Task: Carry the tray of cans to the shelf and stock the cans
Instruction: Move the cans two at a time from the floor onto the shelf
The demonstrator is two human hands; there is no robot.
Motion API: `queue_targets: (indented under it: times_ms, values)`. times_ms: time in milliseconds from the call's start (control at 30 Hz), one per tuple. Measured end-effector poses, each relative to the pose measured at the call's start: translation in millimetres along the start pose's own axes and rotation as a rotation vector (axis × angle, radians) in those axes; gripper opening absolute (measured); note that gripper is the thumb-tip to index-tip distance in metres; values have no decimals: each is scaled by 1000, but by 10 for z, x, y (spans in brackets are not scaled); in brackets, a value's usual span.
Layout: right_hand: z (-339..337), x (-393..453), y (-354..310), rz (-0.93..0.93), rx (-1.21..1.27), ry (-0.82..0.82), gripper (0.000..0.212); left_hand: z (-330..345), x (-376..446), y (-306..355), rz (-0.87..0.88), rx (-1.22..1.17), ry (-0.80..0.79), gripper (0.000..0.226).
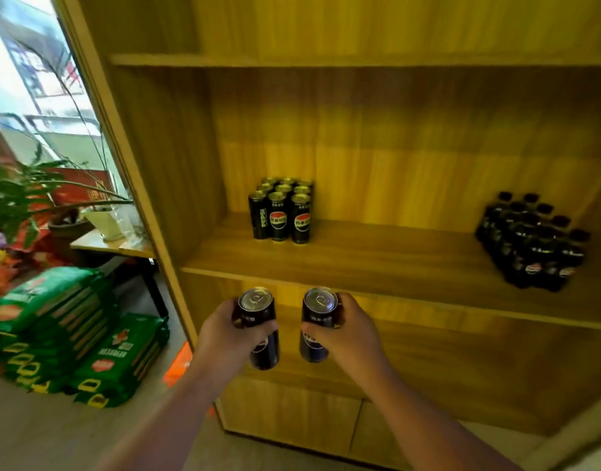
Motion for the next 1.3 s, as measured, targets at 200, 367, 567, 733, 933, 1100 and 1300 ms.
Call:
queue_targets:
  times_ms: [200,367,567,733,933,1100,1300]
  values:
    - [-94,457,-380,-1,40,17,54,10,461,488,31,-23,36,69]
    - [191,942,-478,30,50,97,65,83,1160,605,97,-22,19,66]
    - [765,1490,-582,22,37,205,63,156,1990,614,155,-67,-46,52]
    - [1198,1924,-650,41,42,267,58,226,2632,560,215,-32,-77,54]
    - [1536,2368,-742,7,12,364,54,424,3115,523,147,-72,-104,50]
    - [1736,2604,-748,-30,14,380,50,555,3399,439,137,-114,-124,43]
    - [1908,2764,-675,-29,23,372,47,696,3663,212,131,-101,-153,43]
Point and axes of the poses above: each hand's wrist, its own x-axis towards the middle knuckle, its own z-axis out of the palm, y = z × x, the point moved 1 cm from there along x, towards the middle knuckle, and after that the axes turned 11 degrees about y, right-handed, at the moved point
